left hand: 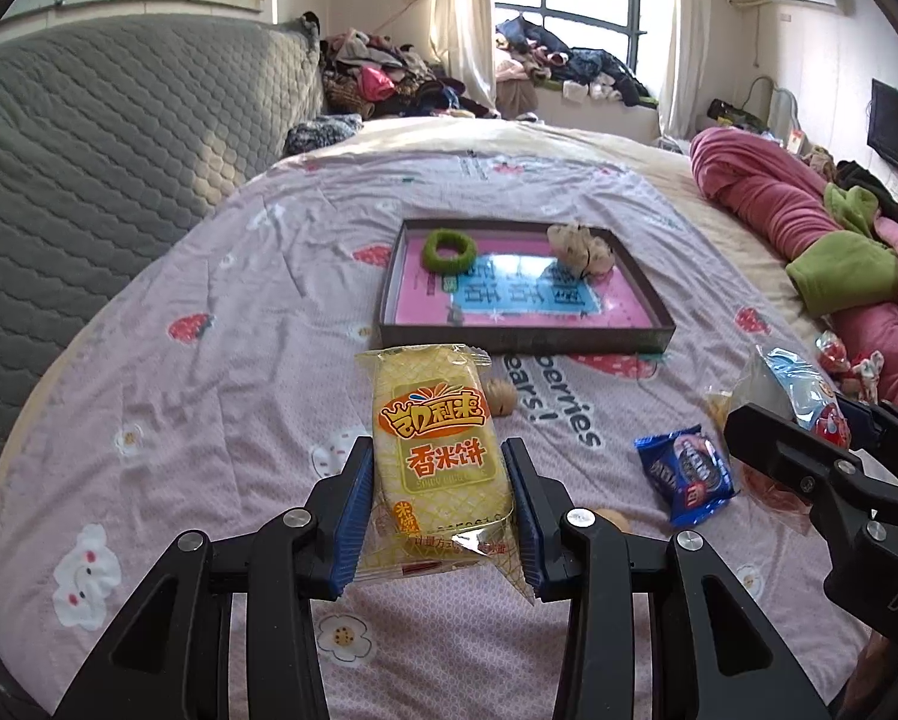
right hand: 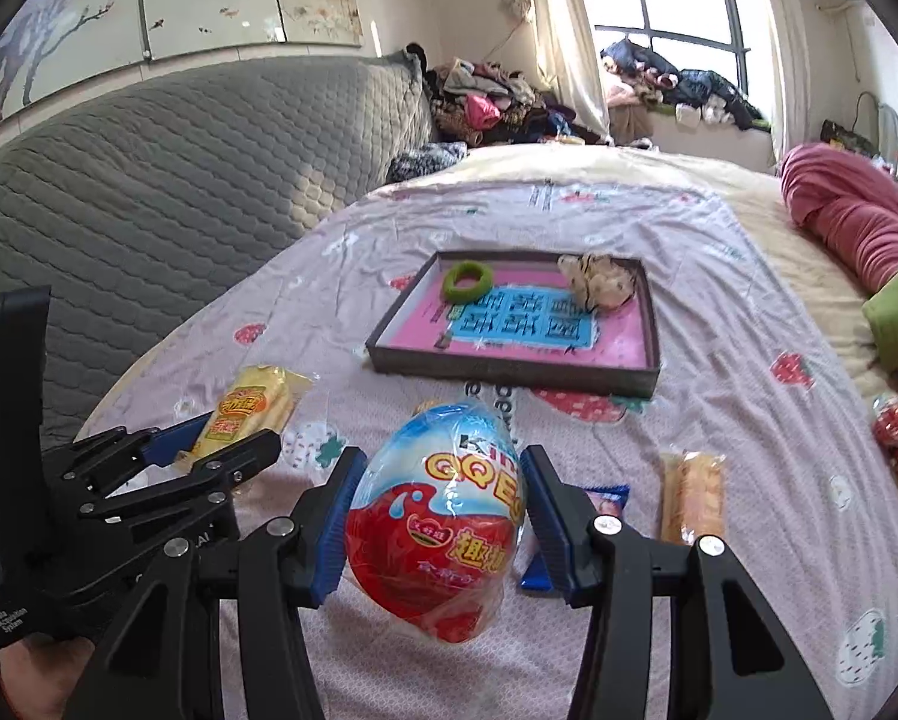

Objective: Organize objects
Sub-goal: 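Lift the yellow cake packet and egg candy with both tools, then carry the cake packet and egg candy over the tray with both tools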

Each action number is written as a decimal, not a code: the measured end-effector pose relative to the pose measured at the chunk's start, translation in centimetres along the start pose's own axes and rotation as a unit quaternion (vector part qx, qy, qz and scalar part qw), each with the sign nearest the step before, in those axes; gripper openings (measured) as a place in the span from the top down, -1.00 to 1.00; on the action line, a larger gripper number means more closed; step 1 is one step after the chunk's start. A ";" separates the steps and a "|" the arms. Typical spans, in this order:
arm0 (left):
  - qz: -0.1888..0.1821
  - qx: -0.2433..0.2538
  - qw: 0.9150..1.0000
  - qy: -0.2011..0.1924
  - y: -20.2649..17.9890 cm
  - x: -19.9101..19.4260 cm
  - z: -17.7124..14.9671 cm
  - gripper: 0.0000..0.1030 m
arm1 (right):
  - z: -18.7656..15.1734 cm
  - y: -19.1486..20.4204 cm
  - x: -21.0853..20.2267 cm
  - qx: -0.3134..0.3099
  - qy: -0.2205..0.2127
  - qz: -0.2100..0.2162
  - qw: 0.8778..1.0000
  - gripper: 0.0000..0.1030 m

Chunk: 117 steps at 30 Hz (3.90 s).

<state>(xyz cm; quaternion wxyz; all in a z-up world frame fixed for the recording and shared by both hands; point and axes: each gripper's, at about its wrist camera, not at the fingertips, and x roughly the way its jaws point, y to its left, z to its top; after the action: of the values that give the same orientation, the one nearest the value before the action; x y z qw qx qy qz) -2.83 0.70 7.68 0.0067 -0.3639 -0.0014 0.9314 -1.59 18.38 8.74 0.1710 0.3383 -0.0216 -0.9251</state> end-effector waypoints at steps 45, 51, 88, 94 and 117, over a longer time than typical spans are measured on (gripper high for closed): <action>0.022 -0.005 0.997 -0.067 0.2 -4.3 8.4 0.16 | 9.3 1.0 -5.6 -0.045 -0.092 -0.013 0.995 -0.03; 0.027 0.000 0.997 -0.069 0.2 -4.1 9.1 0.16 | 10.3 1.0 -5.2 -0.044 -0.096 -0.011 0.994 -0.03; 0.018 0.021 0.997 -0.075 -2.5 2.5 16.5 0.16 | 15.8 -1.5 0.2 -0.056 -0.106 -0.055 0.991 -0.03; 0.017 0.031 0.996 -0.080 -3.1 3.6 18.2 0.16 | 17.5 -2.3 0.3 -0.057 -0.117 -0.060 0.990 -0.03; 0.013 0.029 0.998 -0.051 -3.5 14.9 20.5 0.16 | 18.5 -5.9 10.6 -0.047 -0.072 -0.062 0.994 -0.03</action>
<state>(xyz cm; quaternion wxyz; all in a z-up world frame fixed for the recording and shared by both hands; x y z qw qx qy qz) -27.65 4.43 12.69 0.0052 -0.3161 0.0300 0.9482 -22.59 18.99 15.52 0.1275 0.2627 0.0307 -0.9559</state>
